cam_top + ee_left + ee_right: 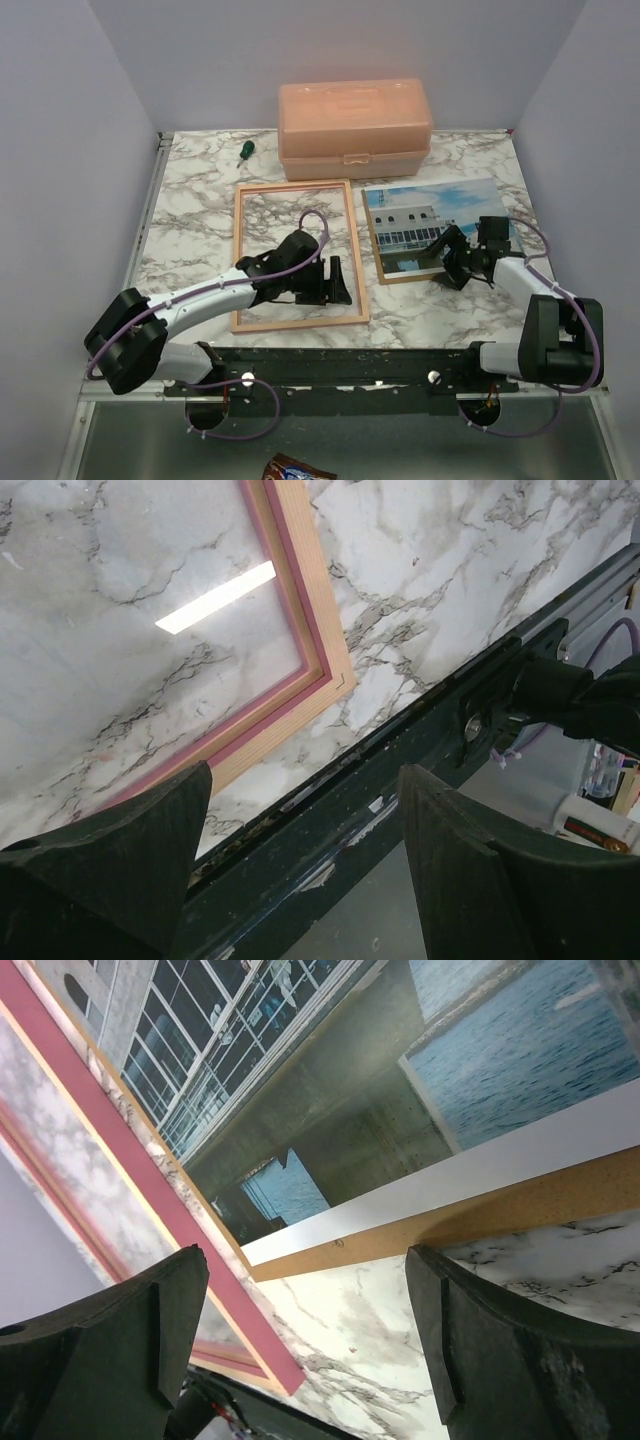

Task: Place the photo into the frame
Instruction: Move the photo frame item to the center of the board.

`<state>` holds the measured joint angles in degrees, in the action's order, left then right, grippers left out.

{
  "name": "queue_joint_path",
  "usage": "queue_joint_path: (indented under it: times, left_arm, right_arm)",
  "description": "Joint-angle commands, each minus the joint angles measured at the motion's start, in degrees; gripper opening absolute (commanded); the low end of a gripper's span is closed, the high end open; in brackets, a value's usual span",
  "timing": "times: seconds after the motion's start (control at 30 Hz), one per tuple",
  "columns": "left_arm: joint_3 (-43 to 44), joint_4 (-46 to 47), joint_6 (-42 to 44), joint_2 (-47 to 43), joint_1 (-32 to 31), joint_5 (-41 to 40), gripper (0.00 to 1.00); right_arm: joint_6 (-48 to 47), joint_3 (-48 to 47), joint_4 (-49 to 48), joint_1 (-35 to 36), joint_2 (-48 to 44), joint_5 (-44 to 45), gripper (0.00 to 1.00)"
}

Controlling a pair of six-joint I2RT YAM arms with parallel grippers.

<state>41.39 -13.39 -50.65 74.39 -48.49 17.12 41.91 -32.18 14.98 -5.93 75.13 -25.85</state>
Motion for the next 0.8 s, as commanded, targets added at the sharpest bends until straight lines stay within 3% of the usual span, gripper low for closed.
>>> queue_joint_path:
  times: [0.0,0.33,0.57,0.77]
  left_arm:
    - [3.01,0.37,0.04,1.19,-0.55,-1.03,0.76]
    - [9.65,-1.44,-0.04,5.98,-1.47,-2.64,0.71]
    - [10.95,-1.46,-0.41,7.43,-2.26,-3.33,0.70]
    - [10.51,-1.32,-0.84,7.54,-2.62,-3.98,0.70]
  right_arm:
    - [-4.14,-2.66,3.69,0.70,-0.17,2.48,0.88]
    - [-7.50,-7.83,6.83,0.75,-3.41,12.07,0.88]
    - [-9.33,-12.32,5.10,2.18,6.50,13.32,0.89]
    - [-9.90,-14.89,6.42,10.38,13.94,16.42,0.90]
